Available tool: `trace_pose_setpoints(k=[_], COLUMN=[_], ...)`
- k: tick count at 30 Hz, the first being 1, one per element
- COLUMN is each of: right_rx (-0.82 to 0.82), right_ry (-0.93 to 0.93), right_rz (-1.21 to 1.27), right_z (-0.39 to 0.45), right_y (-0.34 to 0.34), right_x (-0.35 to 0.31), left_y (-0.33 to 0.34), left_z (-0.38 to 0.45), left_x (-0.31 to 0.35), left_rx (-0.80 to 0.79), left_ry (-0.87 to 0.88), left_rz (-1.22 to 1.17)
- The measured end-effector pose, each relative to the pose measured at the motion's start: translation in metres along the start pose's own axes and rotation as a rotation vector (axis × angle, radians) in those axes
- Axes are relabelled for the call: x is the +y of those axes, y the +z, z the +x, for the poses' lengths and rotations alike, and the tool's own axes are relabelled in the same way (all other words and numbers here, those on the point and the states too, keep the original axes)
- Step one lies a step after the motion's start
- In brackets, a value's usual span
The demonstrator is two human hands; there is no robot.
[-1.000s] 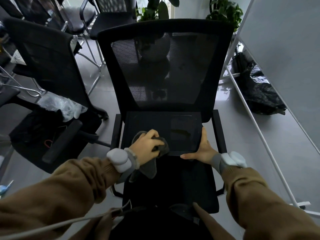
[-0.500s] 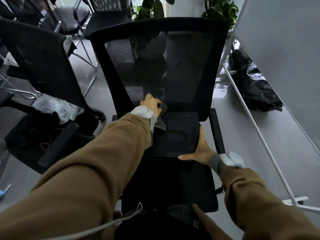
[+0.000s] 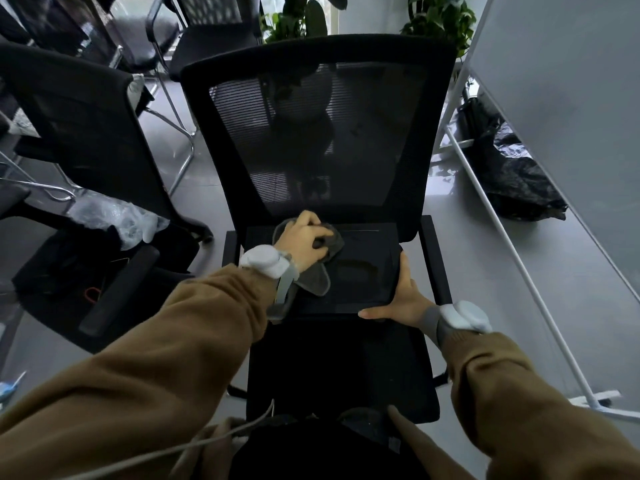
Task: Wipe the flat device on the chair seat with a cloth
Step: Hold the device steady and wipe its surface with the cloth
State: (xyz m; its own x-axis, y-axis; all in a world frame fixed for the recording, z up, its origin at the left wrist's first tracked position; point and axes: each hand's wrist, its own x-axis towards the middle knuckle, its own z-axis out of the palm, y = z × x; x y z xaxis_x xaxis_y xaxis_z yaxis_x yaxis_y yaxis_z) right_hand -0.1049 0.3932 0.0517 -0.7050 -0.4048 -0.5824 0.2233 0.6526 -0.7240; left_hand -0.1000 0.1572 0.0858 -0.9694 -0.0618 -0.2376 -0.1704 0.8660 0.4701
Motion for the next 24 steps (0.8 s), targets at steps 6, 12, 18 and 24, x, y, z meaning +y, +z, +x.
trace_pose_setpoints(k=[6,12,18,24], right_rx=[-0.012,-0.011,-0.007,-0.02], right_ry=[0.011,-0.012,-0.006,-0.014], right_rz=[-0.002,-0.007,-0.002,0.017], right_z=[-0.002,-0.003,-0.003,-0.001], right_y=[0.002,0.001,0.001,0.0], right_x=[-0.001,-0.002,-0.002,-0.003], left_y=[0.011,0.028,0.034,0.018], left_z=[-0.06,-0.096,-0.099,-0.071], left_x=[0.002,-0.012,-0.017,-0.007], left_rx=[-0.123,-0.172,-0.166,-0.087], left_ry=[0.141,0.234,0.263,0.215], left_rz=[0.073,0.045,0.044,0.062])
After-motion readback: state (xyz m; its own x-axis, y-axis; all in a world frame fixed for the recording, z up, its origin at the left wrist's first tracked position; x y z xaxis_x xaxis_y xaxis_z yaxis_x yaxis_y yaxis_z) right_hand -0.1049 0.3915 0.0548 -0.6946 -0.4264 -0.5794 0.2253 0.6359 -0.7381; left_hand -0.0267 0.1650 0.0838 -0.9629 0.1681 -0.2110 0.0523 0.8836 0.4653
